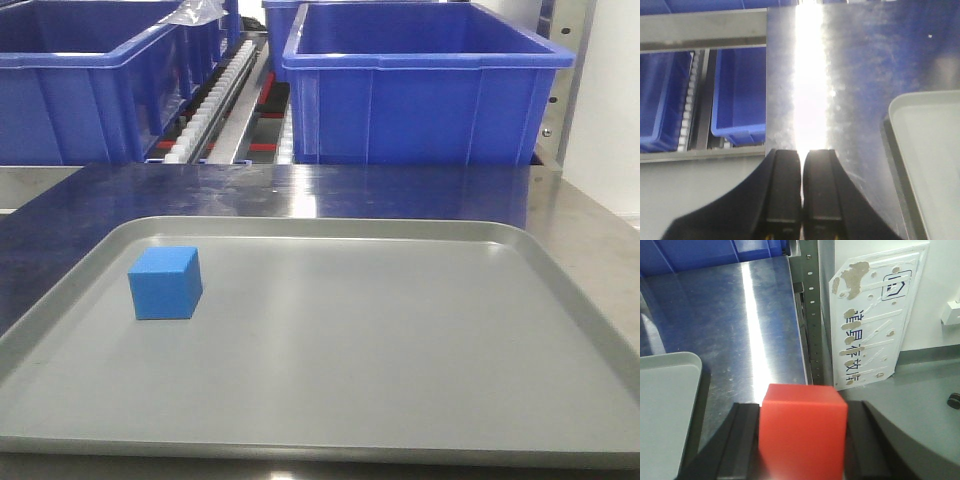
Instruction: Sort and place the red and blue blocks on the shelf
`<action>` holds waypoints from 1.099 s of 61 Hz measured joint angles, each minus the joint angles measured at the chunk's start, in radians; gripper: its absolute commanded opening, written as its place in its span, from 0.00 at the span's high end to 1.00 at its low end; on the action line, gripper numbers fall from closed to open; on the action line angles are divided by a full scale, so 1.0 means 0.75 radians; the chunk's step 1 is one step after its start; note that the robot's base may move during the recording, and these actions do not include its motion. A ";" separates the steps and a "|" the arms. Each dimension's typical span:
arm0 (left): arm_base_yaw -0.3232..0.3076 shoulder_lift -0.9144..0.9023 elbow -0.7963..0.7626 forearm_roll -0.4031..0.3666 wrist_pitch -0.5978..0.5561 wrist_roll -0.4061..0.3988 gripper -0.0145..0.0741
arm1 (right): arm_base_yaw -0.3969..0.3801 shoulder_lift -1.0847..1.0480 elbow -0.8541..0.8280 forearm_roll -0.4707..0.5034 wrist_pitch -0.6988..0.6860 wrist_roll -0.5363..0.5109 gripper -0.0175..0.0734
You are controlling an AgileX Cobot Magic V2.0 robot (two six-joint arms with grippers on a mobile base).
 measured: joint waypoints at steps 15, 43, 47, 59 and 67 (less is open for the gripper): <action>0.000 0.000 0.000 -0.075 0.043 0.000 0.36 | 0.000 0.000 0.000 0.000 0.000 0.000 0.75; 0.000 0.097 -0.242 -0.176 0.411 0.000 0.35 | 0.000 0.000 0.000 0.000 0.000 0.000 0.75; 0.000 0.137 -0.283 -0.185 0.455 0.000 0.35 | 0.000 0.000 0.000 0.000 0.000 0.000 0.75; -0.074 0.253 -0.349 -0.198 0.499 0.000 0.35 | 0.000 0.000 0.000 0.000 0.000 0.000 0.75; -0.169 0.316 -0.378 -0.203 0.491 0.000 0.35 | 0.000 0.000 0.000 0.000 0.000 0.000 0.75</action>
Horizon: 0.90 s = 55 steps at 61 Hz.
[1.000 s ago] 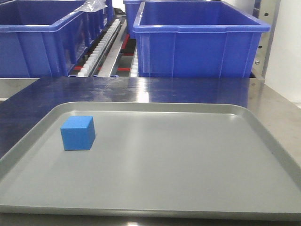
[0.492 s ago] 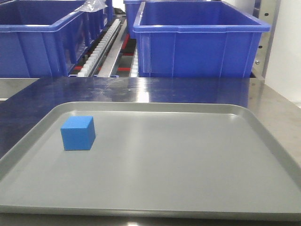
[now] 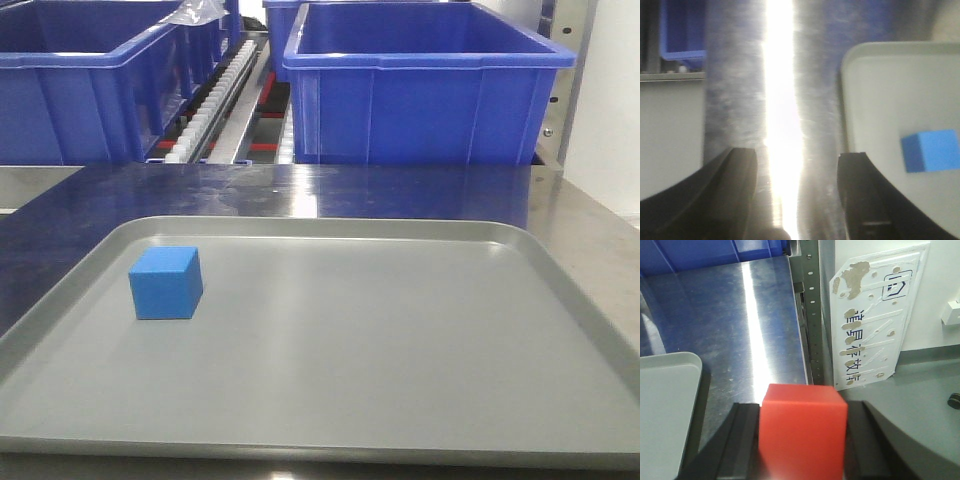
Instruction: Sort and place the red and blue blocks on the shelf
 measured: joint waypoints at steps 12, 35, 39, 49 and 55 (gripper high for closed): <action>-0.122 0.113 -0.045 -0.019 -0.005 0.000 0.35 | 0.000 0.000 0.000 0.000 0.000 0.000 0.75; -0.250 0.276 -0.132 -0.069 -0.083 0.000 0.28 | 0.000 0.000 0.000 0.000 0.000 0.000 0.75; -0.268 0.288 -0.135 -0.069 -0.104 0.000 0.25 | 0.000 0.000 0.000 0.000 0.000 0.000 0.75; -0.310 0.332 -0.135 -0.069 -0.124 -0.003 0.23 | 0.000 0.000 0.000 0.000 0.000 0.000 0.75; -0.342 0.360 -0.135 -0.070 -0.128 -0.014 0.23 | 0.000 0.000 0.000 0.000 0.000 0.000 0.75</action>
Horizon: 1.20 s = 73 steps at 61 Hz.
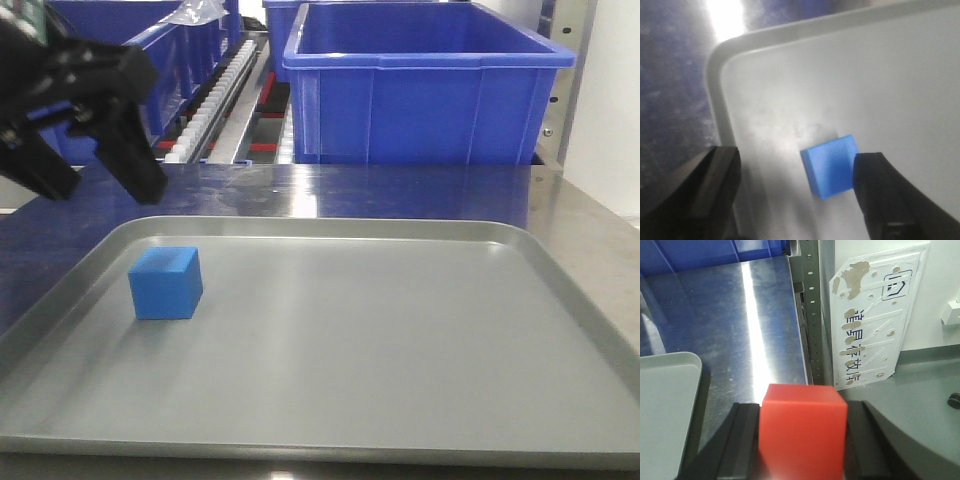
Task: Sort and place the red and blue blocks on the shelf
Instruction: 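Move the left gripper down over the blue cube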
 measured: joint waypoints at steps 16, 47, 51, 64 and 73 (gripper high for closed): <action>-0.034 0.035 0.000 -0.003 -0.025 -0.065 0.23 | 0.000 0.000 0.000 0.000 0.000 0.000 0.75; -0.036 0.047 -0.006 -0.008 -0.042 -0.082 0.23 | 0.000 0.000 0.000 0.000 0.000 0.000 0.75; -0.036 0.047 -0.006 -0.008 -0.042 -0.086 0.23 | 0.000 0.000 0.000 0.000 0.000 0.000 0.75; -0.042 0.058 -0.006 -0.008 -0.052 -0.122 0.23 | 0.000 0.000 0.000 0.000 0.000 0.000 0.75; -0.074 0.094 -0.006 -0.008 -0.055 -0.127 0.23 | 0.000 0.000 0.000 0.000 0.000 0.000 0.75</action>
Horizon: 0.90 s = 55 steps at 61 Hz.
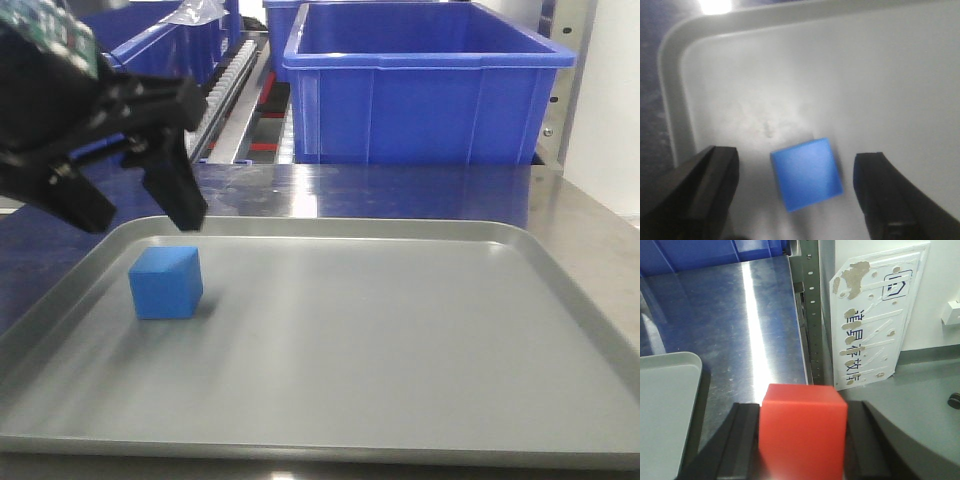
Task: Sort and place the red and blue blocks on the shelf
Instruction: 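Move the left gripper down over the blue cube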
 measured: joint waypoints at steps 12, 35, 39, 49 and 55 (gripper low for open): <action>-0.020 0.030 0.000 0.000 0.000 -0.018 0.23 | 0.000 0.000 0.000 0.000 0.000 0.000 0.75; -0.021 0.045 0.000 0.049 0.000 -0.077 0.23 | 0.000 0.000 0.000 0.000 0.000 0.000 0.75; -0.021 0.054 0.000 0.064 0.000 -0.086 0.23 | 0.000 0.000 0.000 0.000 0.000 0.000 0.75; -0.021 0.071 0.000 0.075 0.000 -0.094 0.23 | 0.000 0.000 0.000 0.000 0.000 0.000 0.75; -0.021 0.080 0.000 0.077 0.000 -0.099 0.23 | 0.000 0.000 0.000 0.000 0.000 0.000 0.75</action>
